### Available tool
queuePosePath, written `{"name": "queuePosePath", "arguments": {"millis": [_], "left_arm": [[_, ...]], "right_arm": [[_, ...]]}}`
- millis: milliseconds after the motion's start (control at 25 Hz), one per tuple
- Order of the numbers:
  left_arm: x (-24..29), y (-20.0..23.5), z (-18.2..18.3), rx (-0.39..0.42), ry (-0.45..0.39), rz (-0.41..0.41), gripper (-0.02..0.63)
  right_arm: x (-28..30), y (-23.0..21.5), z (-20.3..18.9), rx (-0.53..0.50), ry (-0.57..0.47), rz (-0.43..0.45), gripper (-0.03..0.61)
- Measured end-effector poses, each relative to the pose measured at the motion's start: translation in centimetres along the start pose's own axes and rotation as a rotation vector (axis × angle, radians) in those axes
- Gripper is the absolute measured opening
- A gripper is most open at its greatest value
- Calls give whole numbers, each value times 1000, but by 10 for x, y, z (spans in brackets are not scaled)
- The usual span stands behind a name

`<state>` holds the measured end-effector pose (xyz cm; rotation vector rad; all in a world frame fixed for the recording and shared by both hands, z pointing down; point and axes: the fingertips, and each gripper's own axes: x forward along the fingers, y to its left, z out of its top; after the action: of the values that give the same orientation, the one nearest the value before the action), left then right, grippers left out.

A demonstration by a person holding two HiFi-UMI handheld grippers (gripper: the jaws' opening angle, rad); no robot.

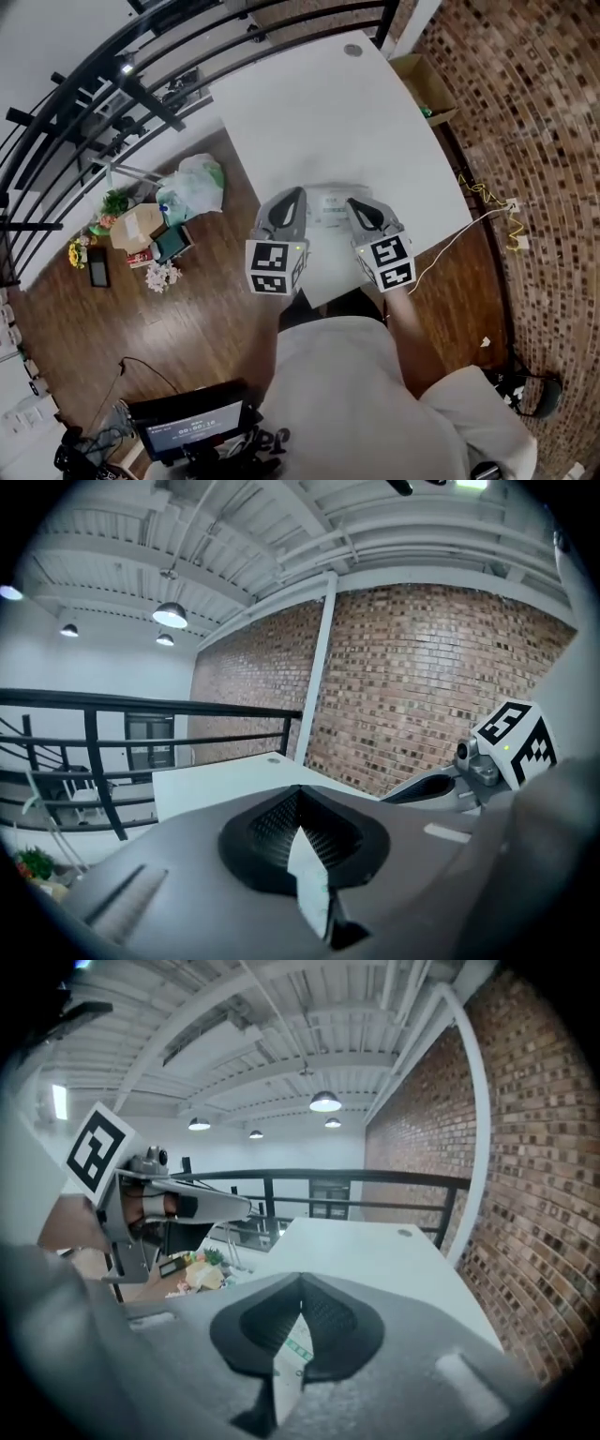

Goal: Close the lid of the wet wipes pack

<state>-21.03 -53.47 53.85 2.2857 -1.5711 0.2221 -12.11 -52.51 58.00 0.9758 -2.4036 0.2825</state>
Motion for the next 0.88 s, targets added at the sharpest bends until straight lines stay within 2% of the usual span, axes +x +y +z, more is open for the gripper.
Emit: {"name": "queuePosePath", "arguments": {"millis": [280,520,680,800,880], "left_arm": [[-59,-37,44,61,-127,-42,15],[-108,-74,60,94,-223,4,15],[-145,-112,51,112,-259,36,15],[-180,-159,34,95,-262,34,15],[-209,-196,18,93,-254,37,15]], "right_arm": [[-88,29,55,46,-278,-96,-12],[-166,38,75,-4,-461,-161,-12],[-216,49,59,-6,-514,-159,-12],[-260,59,23,121,-499,-114,-12],[-294,75,1,145,-491,-71,-12]]}}
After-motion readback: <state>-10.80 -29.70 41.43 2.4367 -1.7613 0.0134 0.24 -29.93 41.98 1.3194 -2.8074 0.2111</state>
